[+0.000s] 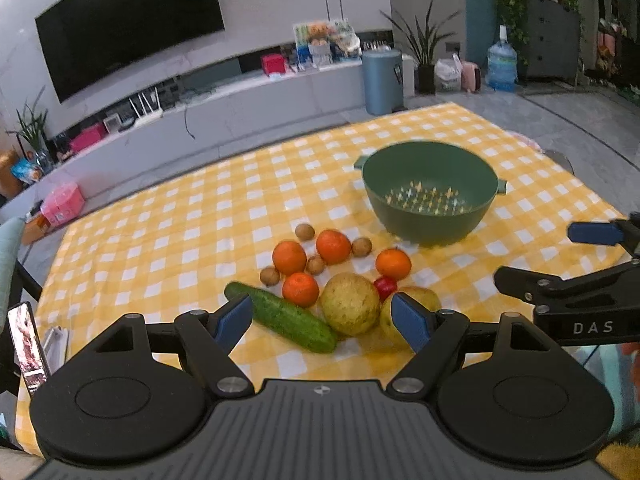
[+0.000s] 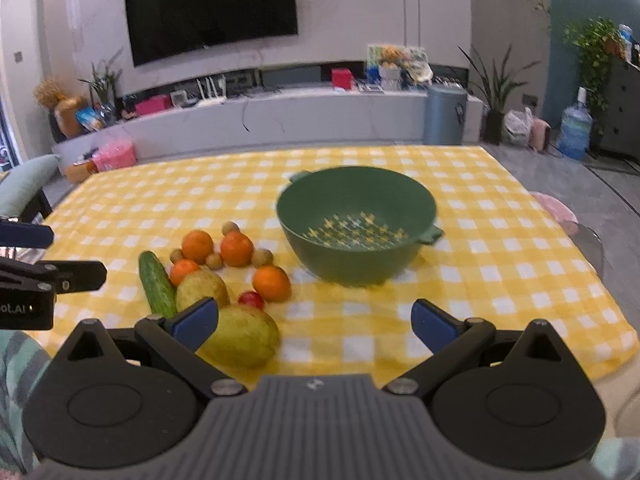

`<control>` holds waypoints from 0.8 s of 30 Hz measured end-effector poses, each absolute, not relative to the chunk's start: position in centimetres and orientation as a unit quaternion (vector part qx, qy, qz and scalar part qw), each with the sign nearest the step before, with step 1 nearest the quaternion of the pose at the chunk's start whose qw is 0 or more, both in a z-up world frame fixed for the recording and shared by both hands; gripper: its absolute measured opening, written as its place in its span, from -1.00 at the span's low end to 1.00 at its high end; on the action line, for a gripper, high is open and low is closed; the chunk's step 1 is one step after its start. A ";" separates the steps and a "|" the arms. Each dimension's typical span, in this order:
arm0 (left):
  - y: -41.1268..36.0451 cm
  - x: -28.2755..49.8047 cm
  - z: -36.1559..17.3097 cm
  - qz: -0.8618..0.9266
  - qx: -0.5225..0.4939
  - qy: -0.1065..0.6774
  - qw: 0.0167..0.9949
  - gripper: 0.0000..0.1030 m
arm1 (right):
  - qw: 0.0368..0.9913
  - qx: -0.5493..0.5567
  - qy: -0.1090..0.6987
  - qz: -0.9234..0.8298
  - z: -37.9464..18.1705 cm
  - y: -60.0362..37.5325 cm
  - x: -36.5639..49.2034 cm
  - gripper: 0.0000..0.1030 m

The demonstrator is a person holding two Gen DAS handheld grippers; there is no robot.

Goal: Organize fruits
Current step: 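Grasp a pear with the right tool while the left tool grasps another pear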

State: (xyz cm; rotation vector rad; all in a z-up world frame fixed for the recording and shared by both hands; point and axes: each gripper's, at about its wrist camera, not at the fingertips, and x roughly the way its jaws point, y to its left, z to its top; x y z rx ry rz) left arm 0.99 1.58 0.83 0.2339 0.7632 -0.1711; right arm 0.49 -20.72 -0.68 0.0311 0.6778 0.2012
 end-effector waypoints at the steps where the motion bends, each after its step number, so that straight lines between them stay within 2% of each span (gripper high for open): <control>1: 1.8 1.1 0.7 -0.088 0.116 0.372 0.917 0.75 | 0.937 0.012 0.332 0.106 -0.9 -20.4 0.8 0.92; 3: 2.1 1.4 0.4 -0.093 0.115 0.375 0.915 0.70 | 0.935 0.004 0.333 0.117 -1.4 -19.6 1.5 0.92; 5: 2.4 2.0 0.0 -0.101 0.109 0.383 0.912 0.56 | 0.934 -0.006 0.334 0.130 -1.9 -18.8 2.1 0.90; 8: 2.5 2.9 -0.8 -0.110 0.119 0.389 0.907 0.47 | 0.929 -0.021 0.338 0.146 -2.8 -17.6 2.7 0.75; 12: 1.9 4.1 -2.0 -0.121 0.127 0.396 0.901 0.47 | 0.919 -0.014 0.358 0.164 -4.0 -16.8 3.8 0.59; 19: 2.0 7.3 -4.0 -0.136 0.094 0.436 0.885 0.46 | 0.897 0.010 0.401 0.186 -6.4 -16.4 6.2 0.56; 24: 1.2 8.9 -5.3 -0.147 0.106 0.452 0.873 0.46 | 0.881 0.033 0.426 0.201 -7.9 -16.4 7.4 0.51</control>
